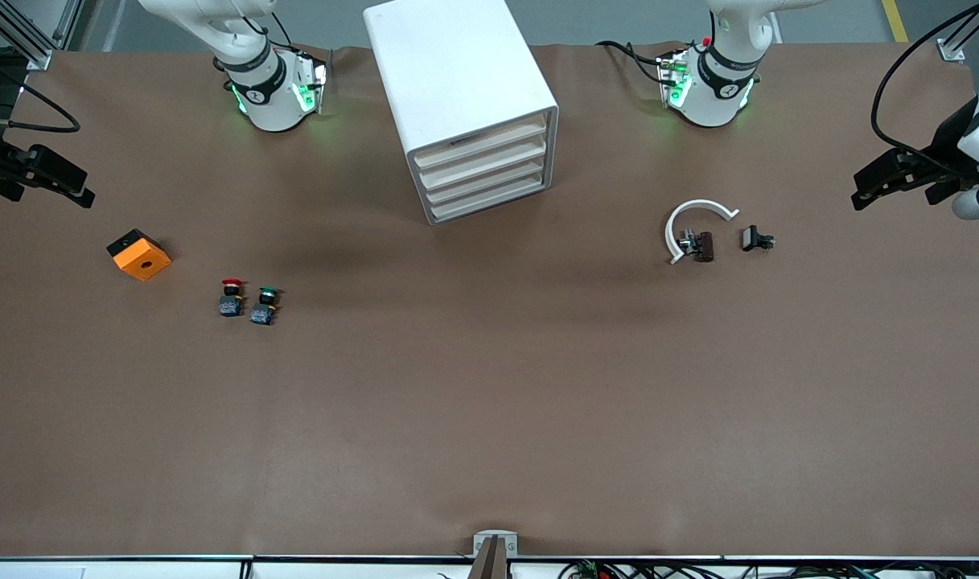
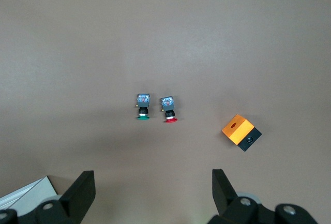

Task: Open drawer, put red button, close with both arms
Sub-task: 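Move both grippers out from rest toward the table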

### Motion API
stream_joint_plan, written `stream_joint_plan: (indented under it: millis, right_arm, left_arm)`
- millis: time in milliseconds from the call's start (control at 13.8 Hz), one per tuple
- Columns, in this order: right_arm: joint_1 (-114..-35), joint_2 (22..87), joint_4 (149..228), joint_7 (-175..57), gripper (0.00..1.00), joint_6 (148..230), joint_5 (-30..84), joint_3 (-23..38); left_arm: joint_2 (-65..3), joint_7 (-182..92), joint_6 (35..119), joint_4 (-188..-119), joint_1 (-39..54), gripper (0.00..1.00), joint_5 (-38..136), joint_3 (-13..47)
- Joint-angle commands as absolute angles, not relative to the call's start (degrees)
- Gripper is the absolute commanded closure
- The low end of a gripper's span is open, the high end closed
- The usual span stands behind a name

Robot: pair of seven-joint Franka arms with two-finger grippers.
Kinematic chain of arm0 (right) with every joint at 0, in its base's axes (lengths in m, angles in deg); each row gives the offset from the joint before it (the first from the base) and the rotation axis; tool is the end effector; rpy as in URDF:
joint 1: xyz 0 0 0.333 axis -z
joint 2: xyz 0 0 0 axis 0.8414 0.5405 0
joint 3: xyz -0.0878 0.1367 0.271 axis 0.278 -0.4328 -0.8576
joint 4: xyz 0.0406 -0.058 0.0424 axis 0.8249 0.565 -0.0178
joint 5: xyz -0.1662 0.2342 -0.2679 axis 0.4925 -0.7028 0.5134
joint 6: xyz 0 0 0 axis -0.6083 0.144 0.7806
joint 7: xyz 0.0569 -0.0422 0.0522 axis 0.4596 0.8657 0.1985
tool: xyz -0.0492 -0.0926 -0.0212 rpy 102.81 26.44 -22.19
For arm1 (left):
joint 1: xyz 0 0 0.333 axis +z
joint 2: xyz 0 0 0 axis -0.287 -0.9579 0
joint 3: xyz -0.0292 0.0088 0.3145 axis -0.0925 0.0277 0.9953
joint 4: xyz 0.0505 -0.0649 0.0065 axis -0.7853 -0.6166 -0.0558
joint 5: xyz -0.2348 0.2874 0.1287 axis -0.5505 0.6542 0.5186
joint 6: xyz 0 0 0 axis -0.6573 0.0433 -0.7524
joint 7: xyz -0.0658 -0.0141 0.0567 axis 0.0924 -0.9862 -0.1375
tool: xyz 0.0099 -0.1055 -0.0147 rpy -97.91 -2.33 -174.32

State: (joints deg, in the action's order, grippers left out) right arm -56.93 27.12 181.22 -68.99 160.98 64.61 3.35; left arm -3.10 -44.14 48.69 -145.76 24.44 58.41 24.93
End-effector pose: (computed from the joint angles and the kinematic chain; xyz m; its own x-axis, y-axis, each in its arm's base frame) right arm 0.5285 -0.0172 0.6461 0.9936 -0.1132 -0.0029 -0.1132 -0.9936 0.0047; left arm 0.5382 -0.0258 0.6323 0.9983 0.0581 -0.0088 0.0579 -0.9982 -0.0176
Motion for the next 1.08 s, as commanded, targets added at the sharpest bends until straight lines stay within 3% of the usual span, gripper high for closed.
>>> stream_joint_plan:
  millis: [0, 505, 722, 1011]
  right_arm:
    - [-56.8, 27.3, 180.3, -68.7, 0.0, 160.5, 65.6, 3.2]
    - [-54.6, 27.3, 180.4, -68.8, 0.0, 160.3, 65.6, 3.5]
    - [-54.1, 28.0, 181.4, -68.4, 0.0, 159.0, 65.7, 3.5]
    - [-54.2, 29.1, 188.5, -68.4, 0.0, 162.5, 65.8, 3.5]
  left_arm:
    - [-3.8, -43.1, 47.4, -144.3, 24.5, 0.0, 59.3, 24.8]
    - [-5.4, -42.6, 47.4, -143.7, 24.4, 0.0, 59.0, 24.8]
    - [-10.4, -39.5, 47.5, -138.5, 24.1, 0.0, 59.2, 24.8]
    - [-14.5, -38.7, 47.7, -137.8, 23.1, 0.0, 57.6, 23.7]
